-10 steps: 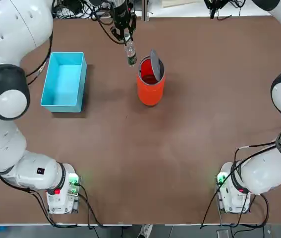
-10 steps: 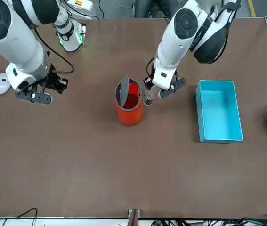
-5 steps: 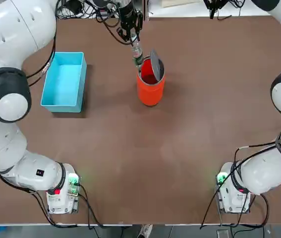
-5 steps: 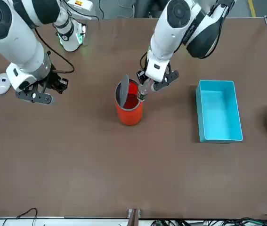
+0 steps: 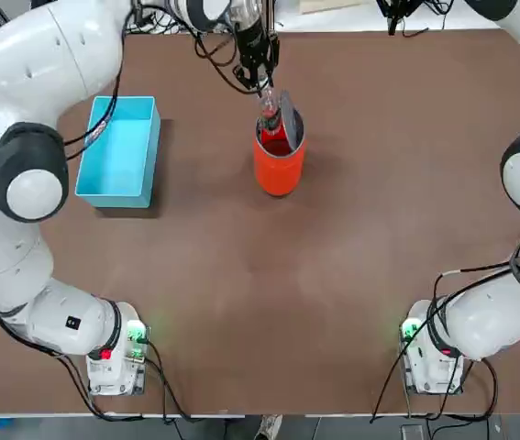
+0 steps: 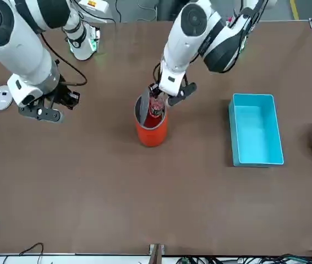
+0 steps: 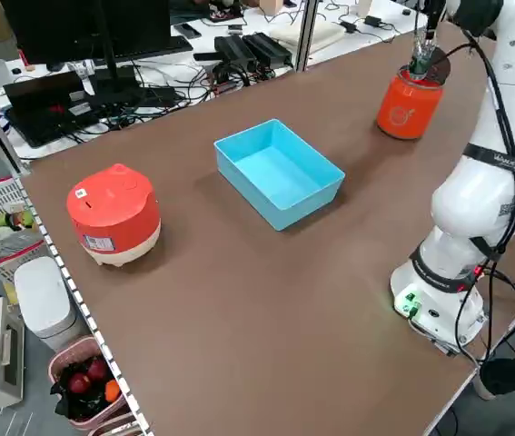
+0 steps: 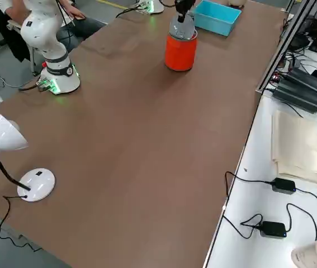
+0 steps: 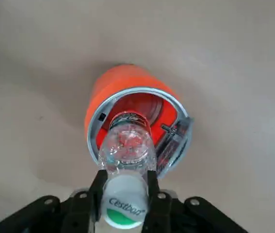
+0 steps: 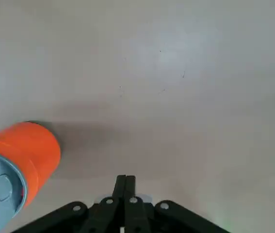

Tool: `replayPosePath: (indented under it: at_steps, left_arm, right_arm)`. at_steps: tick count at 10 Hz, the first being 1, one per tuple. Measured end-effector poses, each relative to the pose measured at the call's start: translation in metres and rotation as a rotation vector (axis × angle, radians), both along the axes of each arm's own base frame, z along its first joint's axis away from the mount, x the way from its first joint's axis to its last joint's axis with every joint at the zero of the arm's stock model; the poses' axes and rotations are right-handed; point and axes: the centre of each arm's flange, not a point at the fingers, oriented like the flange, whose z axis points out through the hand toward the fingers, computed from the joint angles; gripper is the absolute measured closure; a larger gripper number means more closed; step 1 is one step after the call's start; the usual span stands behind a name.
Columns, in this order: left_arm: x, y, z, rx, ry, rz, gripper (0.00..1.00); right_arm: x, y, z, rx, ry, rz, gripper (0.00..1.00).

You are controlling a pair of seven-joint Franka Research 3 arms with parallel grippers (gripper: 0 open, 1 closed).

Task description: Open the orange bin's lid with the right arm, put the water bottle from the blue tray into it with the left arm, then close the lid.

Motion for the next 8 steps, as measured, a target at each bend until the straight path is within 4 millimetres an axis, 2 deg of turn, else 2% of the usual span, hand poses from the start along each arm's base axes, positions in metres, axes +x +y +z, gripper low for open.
replayPosePath:
  at_steps: [3,5,6,7,8]
  left_arm:
    - [0.004,-0.001,-0.012,0.003,0.016,-0.001,0.62]
    - [0.005,0.0,-0.008,-0.002,0.01,0.001,0.42]
    - [0.007,0.001,-0.005,-0.007,0.006,0.004,0.39]
    - [0.011,0.003,-0.002,-0.009,0.001,0.011,0.25]
    - [0.016,0.009,0.001,-0.001,-0.018,0.018,0.18]
  right_arm:
    - [0.0,0.0,0.0,0.0,-0.001,0.0,0.99]
    - [0.0,0.0,0.0,0.0,-0.001,0.0,0.99]
    - [0.0,0.0,0.0,0.001,-0.001,0.0,0.99]
    - [0.0,0.0,0.0,0.001,-0.002,0.0,0.99]
    - [0.0,0.002,0.001,0.004,-0.007,0.002,0.99]
